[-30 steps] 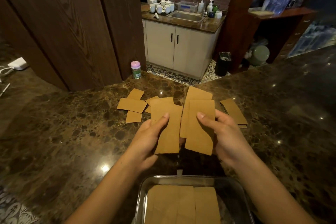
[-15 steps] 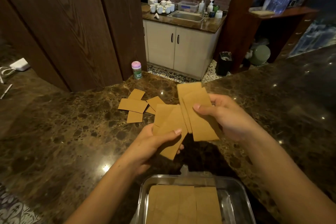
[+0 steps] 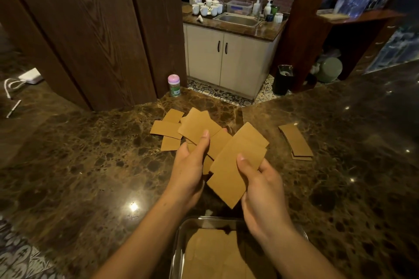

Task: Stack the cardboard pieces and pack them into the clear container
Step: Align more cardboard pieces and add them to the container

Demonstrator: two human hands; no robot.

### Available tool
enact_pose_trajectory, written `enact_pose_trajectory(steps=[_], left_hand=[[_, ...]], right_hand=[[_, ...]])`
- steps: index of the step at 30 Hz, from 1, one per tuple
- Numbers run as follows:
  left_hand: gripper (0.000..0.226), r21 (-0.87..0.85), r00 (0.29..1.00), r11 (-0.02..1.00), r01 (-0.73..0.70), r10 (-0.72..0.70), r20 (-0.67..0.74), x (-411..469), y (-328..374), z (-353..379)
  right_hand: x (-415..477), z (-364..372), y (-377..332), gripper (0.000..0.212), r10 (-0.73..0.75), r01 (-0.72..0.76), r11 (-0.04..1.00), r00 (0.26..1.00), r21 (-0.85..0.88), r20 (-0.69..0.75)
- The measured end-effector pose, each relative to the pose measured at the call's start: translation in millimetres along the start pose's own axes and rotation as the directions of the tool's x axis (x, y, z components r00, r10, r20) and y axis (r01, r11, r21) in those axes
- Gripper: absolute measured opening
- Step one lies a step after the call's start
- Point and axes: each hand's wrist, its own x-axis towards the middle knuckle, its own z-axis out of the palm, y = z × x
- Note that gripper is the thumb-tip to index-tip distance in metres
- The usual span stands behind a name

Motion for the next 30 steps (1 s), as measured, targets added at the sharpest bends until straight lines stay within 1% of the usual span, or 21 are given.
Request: enact_pose_trajectory(steps=[2,5,8,10,11,13,15,18,20,22,24,27,28,30], left_hand=[[0.036,-0.021,0.999,1.000,0.015,-0.015,0.036,-2,1,0],[0.037,-0.074,0.998,0.997,0.007,-0.002,0.058,-2,0,-3],[0.031,-0.177,0.999,0.984,0.022,-0.013,0.049,1,1,-5],[0.031,-0.246,0.999,0.968,0.053,-0.048,0.025,4,1,-8],[0.032,-0.243,0.998,0.968,0.061,-0.061,0.006,6,1,-9],[0.038,-0.156,0.998,0.986,0.060,-0.063,-0.017,7,-2,-13],[0.041,-0.075,0.999,0.996,0.039,-0.037,0.027,3,-5,-15],[0.043,0.044,0.997,0.999,-0.020,0.016,0.075,-2,-12,-16],[0.038,0.173,0.993,0.980,-0.100,0.088,0.072,-3,-16,-15],[0.031,0.246,0.988,0.957,-0.152,0.142,0.058,-4,-17,-13],[0.026,0.277,0.985,0.945,-0.173,0.162,0.063,-5,-16,-10],[0.020,0.289,0.983,0.940,-0.180,0.166,0.072,-6,-16,-6],[0.026,0.280,0.985,0.945,-0.171,0.158,0.071,-7,-15,-4],[0.045,0.253,0.992,0.959,-0.123,0.111,0.062,-9,-14,1]], right_hand=[[-3,-2,2,0.020,0.006,-0.005,1.000,1.000,-0.018,0.013],[-6,-7,3,0.021,0.058,-0.053,0.995,0.997,-0.085,0.055],[-8,-12,2,0.021,0.096,-0.077,0.986,0.987,-0.149,0.127],[-7,-17,-3,0.022,0.091,-0.060,0.982,0.981,-0.178,0.172],[-6,-19,-6,0.022,0.078,-0.043,0.982,0.979,-0.185,0.187],[-2,-23,-13,0.024,0.042,-0.005,0.984,0.979,-0.180,0.201],[3,-24,-19,0.025,0.006,0.027,0.985,0.981,-0.169,0.194],[14,-25,-28,0.022,-0.060,0.085,0.981,0.987,-0.172,0.149],[20,-24,-32,0.020,-0.119,0.143,0.968,0.985,-0.206,0.124],[23,-23,-35,0.019,-0.197,0.218,0.946,0.974,-0.239,0.108],[23,-22,-34,0.020,-0.293,0.311,0.896,0.950,-0.318,0.103],[16,-20,-27,0.021,-0.431,0.461,0.743,0.884,-0.485,0.180],[12,-19,-24,0.021,-0.443,0.489,0.708,0.870,-0.510,0.219],[5,-16,-17,0.020,-0.402,0.496,0.683,0.868,-0.536,0.291]])
